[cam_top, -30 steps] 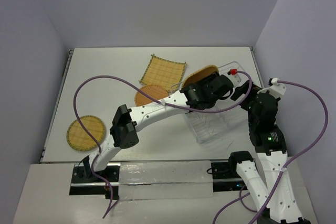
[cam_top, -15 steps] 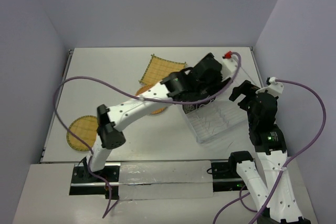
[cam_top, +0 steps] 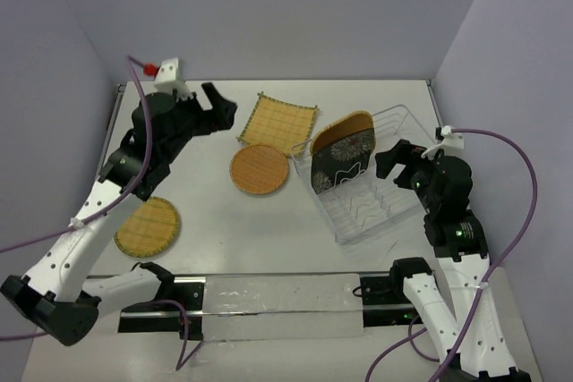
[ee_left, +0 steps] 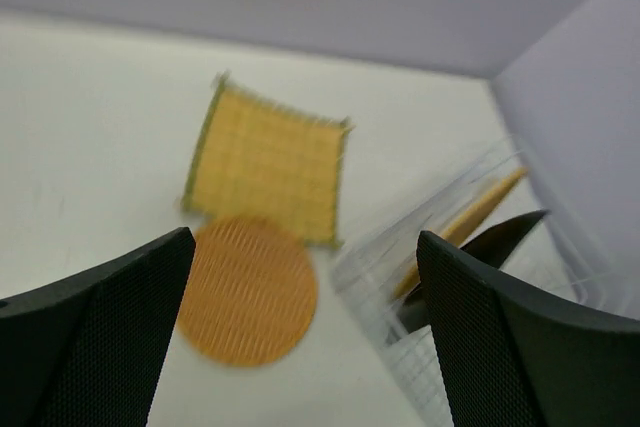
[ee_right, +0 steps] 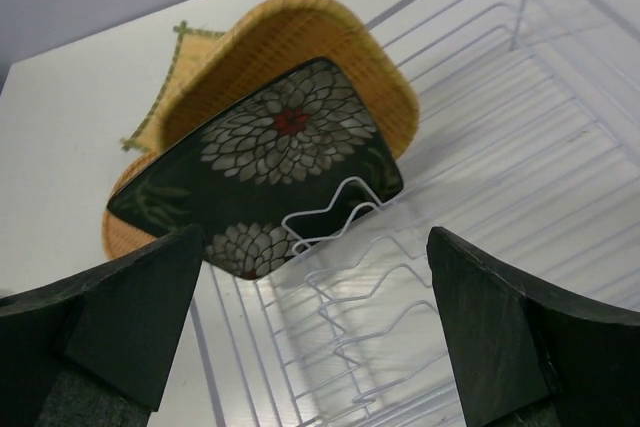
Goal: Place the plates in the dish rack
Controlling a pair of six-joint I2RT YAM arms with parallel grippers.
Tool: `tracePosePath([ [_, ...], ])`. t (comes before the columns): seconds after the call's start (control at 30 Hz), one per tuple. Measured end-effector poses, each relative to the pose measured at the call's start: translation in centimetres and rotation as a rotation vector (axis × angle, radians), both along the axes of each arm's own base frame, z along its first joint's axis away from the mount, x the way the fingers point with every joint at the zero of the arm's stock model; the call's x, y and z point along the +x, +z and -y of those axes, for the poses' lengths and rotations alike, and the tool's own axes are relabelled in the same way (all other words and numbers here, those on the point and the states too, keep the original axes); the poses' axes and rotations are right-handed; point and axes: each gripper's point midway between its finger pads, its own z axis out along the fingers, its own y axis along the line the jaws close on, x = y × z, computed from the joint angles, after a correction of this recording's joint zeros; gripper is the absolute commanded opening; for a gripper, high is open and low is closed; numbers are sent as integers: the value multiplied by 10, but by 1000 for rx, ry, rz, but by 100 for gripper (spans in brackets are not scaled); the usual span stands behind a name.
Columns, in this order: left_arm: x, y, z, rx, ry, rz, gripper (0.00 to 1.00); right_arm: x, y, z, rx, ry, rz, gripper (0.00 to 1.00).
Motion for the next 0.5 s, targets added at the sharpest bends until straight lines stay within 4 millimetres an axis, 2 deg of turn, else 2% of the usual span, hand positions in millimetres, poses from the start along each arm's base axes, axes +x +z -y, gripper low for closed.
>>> tracePosePath([
  [0.13, -8, -98, -62, -63, 192, -233, 99, 1, -1, -17, 14, 91, -7, 100],
  [0.2, -14, -135, -78, -95, 232, -307, 99, 0, -1, -23, 20, 128, -6, 100],
  [0.3, -24, -177, -71, -132, 173, -394, 99, -1, 1, -33, 29, 179, 0, 100],
  [0.5, -14, -226, -32, -189, -20, -501, 99, 0, 0, -46, 43, 247, -8, 100],
])
